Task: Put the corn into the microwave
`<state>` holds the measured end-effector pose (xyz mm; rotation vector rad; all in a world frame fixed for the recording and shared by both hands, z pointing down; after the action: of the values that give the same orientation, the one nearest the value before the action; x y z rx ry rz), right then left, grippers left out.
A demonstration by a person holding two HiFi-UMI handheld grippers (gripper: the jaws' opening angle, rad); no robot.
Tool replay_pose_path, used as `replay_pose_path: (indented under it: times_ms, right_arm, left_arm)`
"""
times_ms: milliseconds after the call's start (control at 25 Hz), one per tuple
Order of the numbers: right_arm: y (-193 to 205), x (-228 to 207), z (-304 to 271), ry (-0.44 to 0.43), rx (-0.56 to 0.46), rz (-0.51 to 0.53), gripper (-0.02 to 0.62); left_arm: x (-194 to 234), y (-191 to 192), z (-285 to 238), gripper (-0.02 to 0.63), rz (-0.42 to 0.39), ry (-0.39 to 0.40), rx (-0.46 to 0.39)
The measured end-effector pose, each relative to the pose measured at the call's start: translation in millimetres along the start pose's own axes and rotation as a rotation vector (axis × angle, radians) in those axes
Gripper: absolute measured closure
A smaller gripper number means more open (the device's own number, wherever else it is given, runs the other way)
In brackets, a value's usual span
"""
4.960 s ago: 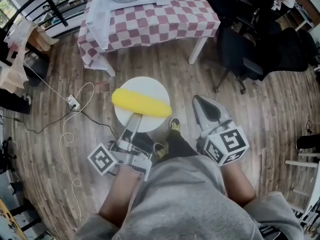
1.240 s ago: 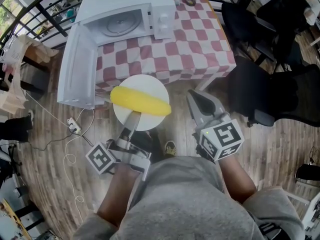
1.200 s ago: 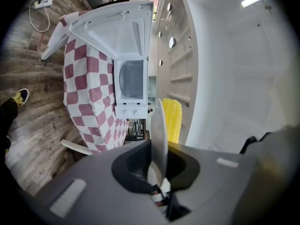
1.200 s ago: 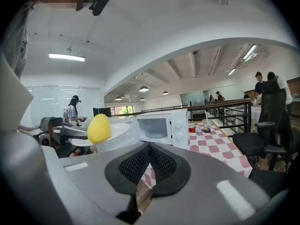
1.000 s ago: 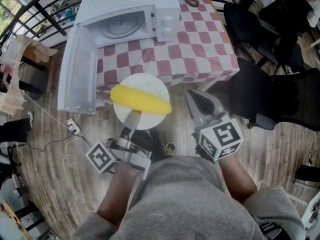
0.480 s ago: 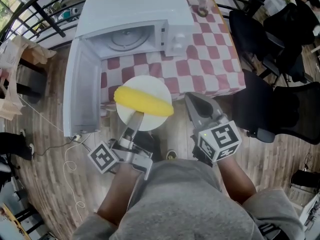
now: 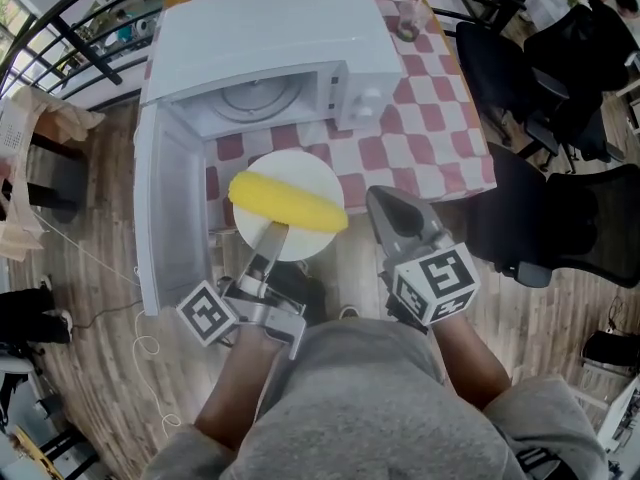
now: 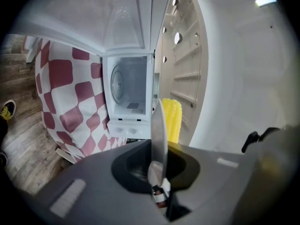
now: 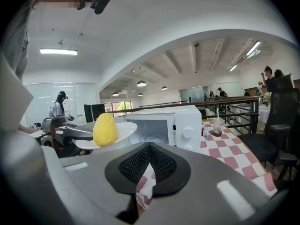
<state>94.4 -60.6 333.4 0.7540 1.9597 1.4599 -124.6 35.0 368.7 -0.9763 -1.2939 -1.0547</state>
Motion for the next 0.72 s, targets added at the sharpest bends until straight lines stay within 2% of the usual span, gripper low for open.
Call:
replay_pose_path:
  times_ms: [720]
  right_arm:
    - [-13.0,24.3,-60.8,0.039,0.013,0.011,0.598]
  left_arm:
    - [10.0,-66.2,-15.0,0.586,0.040,0.001,0.028]
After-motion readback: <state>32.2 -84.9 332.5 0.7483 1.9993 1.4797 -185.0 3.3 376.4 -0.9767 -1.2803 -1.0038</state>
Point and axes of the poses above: the fingertips, and each gripper's own axes: z backward along the fingers, x to its left, y out of its underside, the point moved 9 cm from there along z, backward along the fingers, and after that the axes turned 4 degrees about -x, right-handed, at the moved point
